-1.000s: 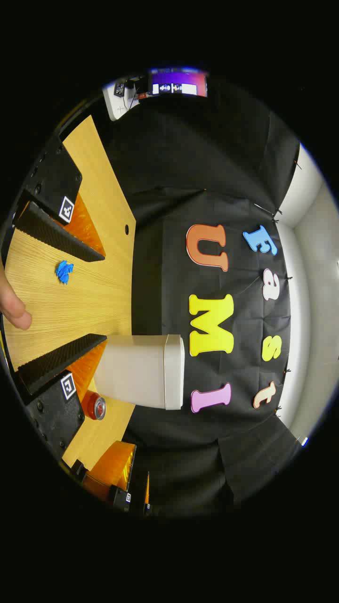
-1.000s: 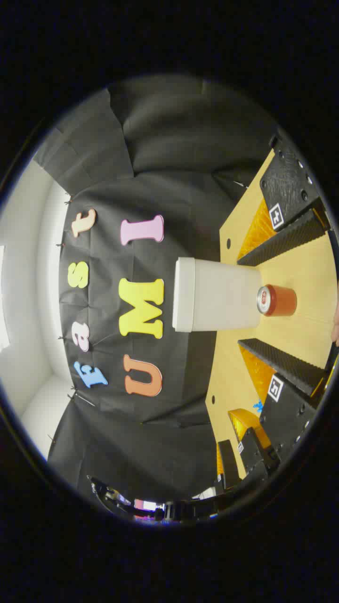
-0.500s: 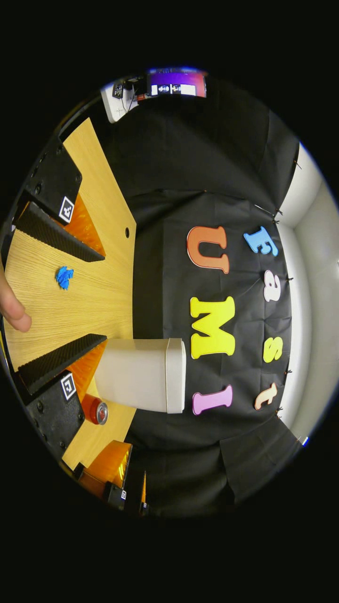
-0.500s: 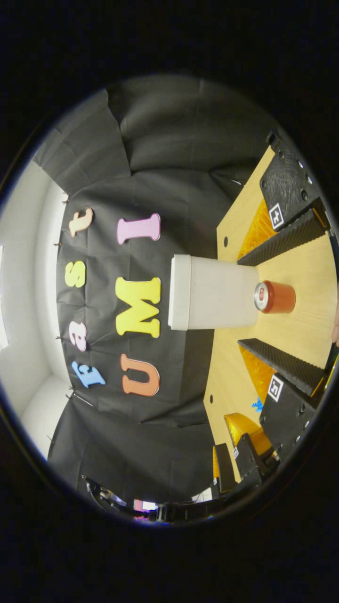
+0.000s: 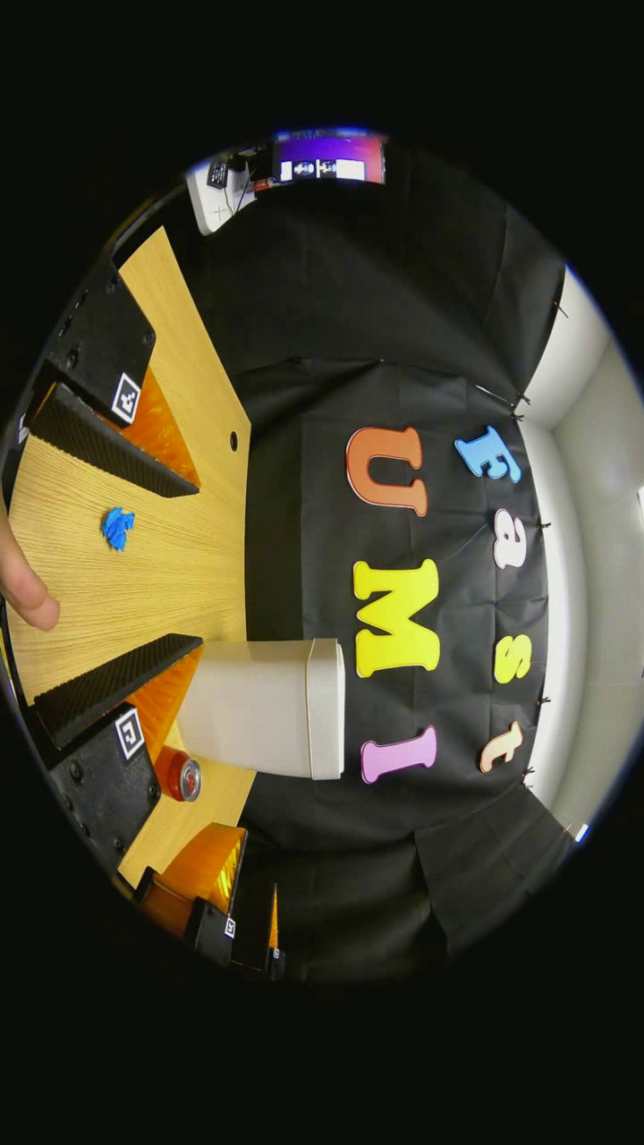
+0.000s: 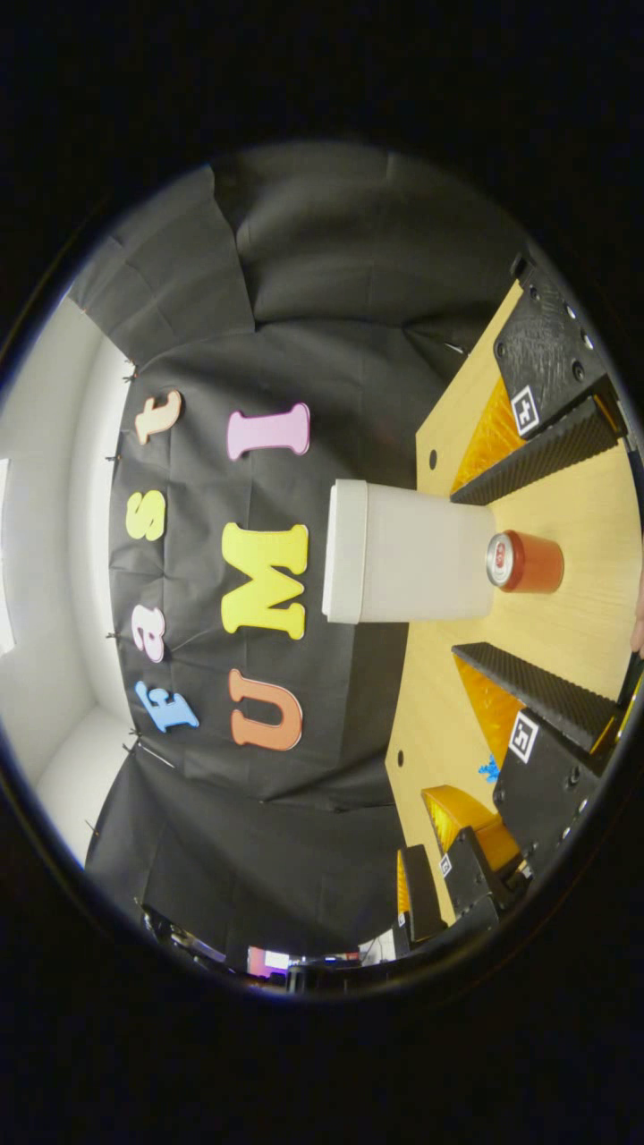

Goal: Press the lid of the desktop garbage bin to open it, pick up the crumpled paper on the desktop and throw it into the bin, then pick up the pop can on the desktop and drop it into the bin, and finally close the garbage bin lid.

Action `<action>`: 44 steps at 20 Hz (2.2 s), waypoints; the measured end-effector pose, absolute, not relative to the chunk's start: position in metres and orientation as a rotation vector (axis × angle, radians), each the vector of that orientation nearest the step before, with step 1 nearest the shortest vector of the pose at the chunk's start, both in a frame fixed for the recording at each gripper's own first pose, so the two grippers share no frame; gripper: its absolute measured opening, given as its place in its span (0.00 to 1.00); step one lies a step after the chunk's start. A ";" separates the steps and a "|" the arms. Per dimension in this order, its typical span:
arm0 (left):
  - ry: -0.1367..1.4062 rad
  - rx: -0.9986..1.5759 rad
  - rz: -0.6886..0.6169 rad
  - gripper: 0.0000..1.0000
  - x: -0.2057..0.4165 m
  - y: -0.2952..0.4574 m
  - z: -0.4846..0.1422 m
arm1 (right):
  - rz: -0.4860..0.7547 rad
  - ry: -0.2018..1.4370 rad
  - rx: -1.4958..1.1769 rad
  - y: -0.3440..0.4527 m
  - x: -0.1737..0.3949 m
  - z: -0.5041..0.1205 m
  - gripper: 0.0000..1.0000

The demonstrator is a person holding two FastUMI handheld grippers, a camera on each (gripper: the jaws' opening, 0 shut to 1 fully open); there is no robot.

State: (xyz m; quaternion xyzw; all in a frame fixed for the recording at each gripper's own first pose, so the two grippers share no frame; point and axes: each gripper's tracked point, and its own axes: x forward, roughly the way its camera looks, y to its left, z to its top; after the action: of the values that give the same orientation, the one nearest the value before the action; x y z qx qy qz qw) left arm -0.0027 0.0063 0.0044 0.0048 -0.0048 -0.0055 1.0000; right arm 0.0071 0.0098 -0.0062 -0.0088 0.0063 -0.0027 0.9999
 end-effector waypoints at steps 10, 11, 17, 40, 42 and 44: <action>-0.006 0.005 -0.009 0.99 -0.003 0.010 0.003 | -0.008 -0.018 0.001 0.003 0.015 0.014 0.63; -0.006 0.004 -0.010 0.99 -0.002 0.009 0.003 | -0.016 -0.037 -0.004 0.003 0.015 0.023 0.58; 0.003 0.005 -0.012 0.99 -0.001 0.008 0.000 | 0.013 -0.058 0.000 0.007 0.031 0.053 0.00; 0.025 -0.038 0.035 0.99 0.007 0.049 -0.001 | 0.028 0.242 0.059 -0.014 0.247 0.134 0.00; 0.033 -0.036 0.040 0.99 0.008 0.050 -0.002 | 0.031 0.272 0.069 -0.013 0.257 0.123 0.00; 0.026 -0.027 0.046 0.99 0.007 0.053 0.000 | 0.018 0.289 0.052 -0.016 0.264 0.112 0.00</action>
State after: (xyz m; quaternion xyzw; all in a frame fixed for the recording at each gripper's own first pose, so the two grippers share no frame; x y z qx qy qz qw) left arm 0.0074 0.0530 -0.0002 -0.0134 0.0131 0.0228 0.9996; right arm 0.2638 -0.0156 0.1116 0.0259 0.1441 0.0090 0.9892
